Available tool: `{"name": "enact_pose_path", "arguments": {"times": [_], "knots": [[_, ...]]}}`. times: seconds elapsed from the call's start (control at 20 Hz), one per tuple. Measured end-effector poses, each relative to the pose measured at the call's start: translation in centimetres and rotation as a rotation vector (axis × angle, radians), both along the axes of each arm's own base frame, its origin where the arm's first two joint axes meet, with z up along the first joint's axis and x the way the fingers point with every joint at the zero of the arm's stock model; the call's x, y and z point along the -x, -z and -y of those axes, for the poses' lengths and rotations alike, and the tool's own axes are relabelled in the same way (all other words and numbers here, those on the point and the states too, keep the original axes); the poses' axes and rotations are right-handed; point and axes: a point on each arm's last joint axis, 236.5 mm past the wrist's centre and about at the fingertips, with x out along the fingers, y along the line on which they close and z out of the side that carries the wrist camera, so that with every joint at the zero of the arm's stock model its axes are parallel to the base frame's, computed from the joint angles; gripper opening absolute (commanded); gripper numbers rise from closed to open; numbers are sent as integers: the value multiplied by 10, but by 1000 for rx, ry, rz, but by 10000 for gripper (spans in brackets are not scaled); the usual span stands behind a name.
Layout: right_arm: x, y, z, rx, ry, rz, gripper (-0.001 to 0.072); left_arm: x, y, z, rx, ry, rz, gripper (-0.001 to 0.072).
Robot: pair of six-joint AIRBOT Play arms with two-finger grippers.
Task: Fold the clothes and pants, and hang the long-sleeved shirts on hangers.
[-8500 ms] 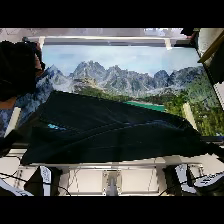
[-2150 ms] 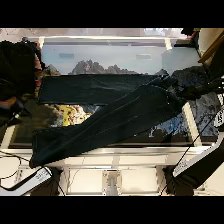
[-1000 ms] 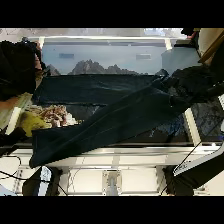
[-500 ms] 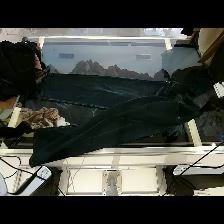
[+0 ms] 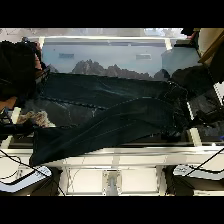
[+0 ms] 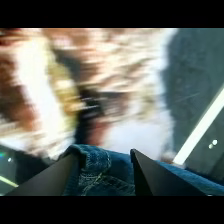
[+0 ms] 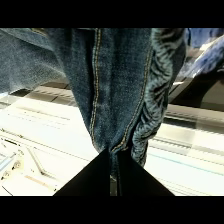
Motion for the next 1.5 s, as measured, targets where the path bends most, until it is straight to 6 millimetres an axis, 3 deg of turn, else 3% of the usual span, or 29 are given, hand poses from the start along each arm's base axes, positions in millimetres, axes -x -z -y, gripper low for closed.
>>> {"name": "enact_pose_path", "arguments": {"times": [0.05, 0.1, 0.4, 0.55, 0.7, 0.85, 0.95, 1.1, 1.15, 1.2, 1.25, 1.35, 1.5], "knots": [[1, 1, -1, -1, 2, -2, 62, -1, 0, 3, 9, 9, 4, 79], [1, 1, -1, -1, 4, -3, 62, -1, -1, 6, 22, 18, 6, 17], [4, 2, -1, 7, 5, -11, 62, -3, -9, 14, 59, 55, 14, 15], [8, -4, 11, 82, -8, -1, 61, -28, -37, -9, 3, 30, 79, 15], [10, -24, 28, 208, -38, 64, 61, -62, -81, -44, -86, -42, 182, 15], [20, -42, 43, 328, -59, 84, 61, -83, -114, -64, -148, -79, 258, 15], [30, -50, 54, 391, -63, 71, 60, -90, -124, -73, -172, -97, 281, 15], [48, -47, 69, 430, -8, 39, 63, -95, -121, -78, -167, -111, 277, 15], [58, -40, 72, 422, 24, 15, 156, -97, -117, -78, -159, -115, 271, 15], [69, -31, 72, 402, 60, -12, 352, -99, -114, -77, -153, -116, 266, 15], [80, -21, 72, 383, 88, -40, 411, -102, -109, -76, -149, -118, 261, 15], [103, -4, 60, 311, 130, -105, 411, -107, -101, -68, -131, -103, 247, 15], [116, 3, 57, 281, 168, -135, 409, -113, -94, -58, -113, -81, 234, 15]]}}
